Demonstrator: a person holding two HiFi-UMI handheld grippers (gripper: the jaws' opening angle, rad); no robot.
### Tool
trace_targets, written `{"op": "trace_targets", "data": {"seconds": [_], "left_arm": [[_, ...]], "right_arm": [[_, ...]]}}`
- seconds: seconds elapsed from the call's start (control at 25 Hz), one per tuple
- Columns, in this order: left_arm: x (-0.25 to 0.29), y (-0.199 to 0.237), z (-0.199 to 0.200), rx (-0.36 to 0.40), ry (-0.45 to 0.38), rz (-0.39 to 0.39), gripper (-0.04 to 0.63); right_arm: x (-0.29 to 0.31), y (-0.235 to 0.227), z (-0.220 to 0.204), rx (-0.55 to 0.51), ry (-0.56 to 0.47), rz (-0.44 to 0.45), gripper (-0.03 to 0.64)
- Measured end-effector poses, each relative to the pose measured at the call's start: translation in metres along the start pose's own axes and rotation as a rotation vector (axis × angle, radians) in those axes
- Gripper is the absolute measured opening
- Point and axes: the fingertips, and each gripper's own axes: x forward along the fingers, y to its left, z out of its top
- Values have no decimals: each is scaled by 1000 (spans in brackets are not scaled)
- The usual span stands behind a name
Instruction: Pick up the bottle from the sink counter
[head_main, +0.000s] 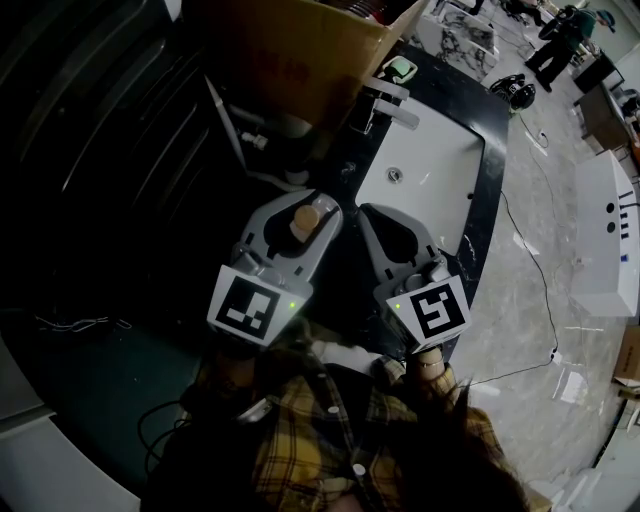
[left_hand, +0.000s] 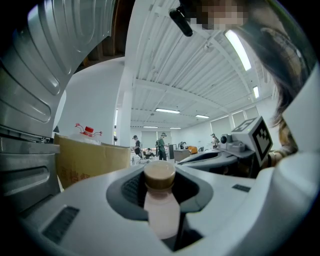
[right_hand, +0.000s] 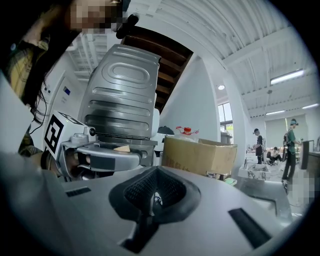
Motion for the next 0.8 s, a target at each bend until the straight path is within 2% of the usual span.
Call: {"op": "trace_targets", "data": {"seconds": [0.8], "left_arm": [[4, 2, -2, 3, 5, -8, 121]], "right_arm": [[3, -3, -5, 0, 16, 0, 15]]}}
